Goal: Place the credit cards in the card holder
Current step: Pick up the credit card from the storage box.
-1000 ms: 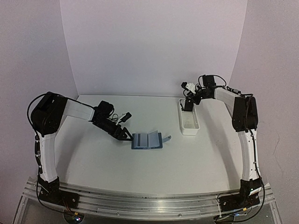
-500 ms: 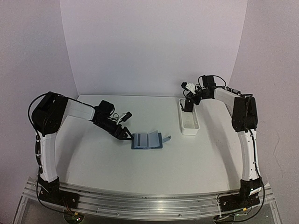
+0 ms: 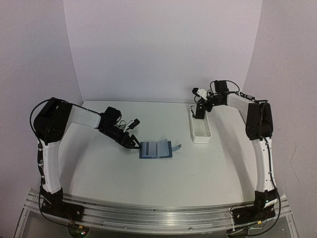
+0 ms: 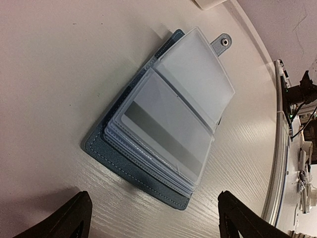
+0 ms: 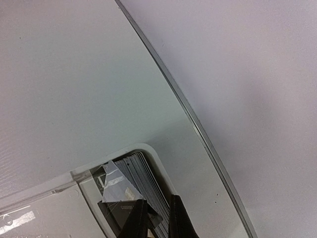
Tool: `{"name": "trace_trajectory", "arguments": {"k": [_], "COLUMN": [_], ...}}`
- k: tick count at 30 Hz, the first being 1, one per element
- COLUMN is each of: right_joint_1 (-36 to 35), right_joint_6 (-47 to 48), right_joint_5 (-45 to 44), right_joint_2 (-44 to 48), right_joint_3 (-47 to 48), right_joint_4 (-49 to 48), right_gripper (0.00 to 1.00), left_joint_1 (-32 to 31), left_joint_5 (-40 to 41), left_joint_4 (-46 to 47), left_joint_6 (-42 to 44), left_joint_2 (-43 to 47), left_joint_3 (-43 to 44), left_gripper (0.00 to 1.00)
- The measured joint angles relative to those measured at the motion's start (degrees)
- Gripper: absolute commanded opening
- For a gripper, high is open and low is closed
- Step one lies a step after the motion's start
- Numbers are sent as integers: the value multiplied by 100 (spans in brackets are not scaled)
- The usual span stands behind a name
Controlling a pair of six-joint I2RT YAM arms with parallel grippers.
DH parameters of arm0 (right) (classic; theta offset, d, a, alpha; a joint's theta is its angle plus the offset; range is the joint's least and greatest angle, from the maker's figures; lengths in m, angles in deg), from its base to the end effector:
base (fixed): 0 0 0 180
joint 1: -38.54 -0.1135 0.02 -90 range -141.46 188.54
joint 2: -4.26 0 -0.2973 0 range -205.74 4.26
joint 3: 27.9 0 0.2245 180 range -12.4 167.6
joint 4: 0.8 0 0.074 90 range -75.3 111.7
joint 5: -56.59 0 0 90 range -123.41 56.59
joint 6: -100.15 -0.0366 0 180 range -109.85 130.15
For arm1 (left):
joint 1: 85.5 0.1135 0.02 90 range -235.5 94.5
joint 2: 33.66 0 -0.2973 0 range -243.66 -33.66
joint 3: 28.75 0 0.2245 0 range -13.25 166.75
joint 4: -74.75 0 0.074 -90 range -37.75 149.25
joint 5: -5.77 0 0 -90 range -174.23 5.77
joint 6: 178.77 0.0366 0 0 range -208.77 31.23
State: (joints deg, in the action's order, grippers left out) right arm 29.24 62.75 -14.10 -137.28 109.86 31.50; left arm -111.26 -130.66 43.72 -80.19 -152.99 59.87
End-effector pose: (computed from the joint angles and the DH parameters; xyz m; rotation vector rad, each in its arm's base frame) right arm 0.5552 0.1032 0.2197 -1.2669 1.7504 -0.0636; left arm 0.3538 -0.2002 0.1706 1.0117 2.3454 -1.1725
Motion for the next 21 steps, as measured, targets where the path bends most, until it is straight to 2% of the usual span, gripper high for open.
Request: {"name": "trace_trajectory", "arguments": {"k": [9, 21], "right_joint_1": [0, 0], "right_joint_6": [20, 74], "right_joint_5": [9, 63], "right_joint_2": [-13, -13], "right_joint_3": [0, 0], "right_joint_4": [120, 136], "right_gripper": [0, 0], "left_joint_1": [0, 0], "left_joint_5": [2, 7], "left_joint_4": [0, -4], "left_joint_6": [0, 4], "left_joint_2": [0, -44], "left_joint_3": [2, 70], "left_gripper": [88, 88]}}
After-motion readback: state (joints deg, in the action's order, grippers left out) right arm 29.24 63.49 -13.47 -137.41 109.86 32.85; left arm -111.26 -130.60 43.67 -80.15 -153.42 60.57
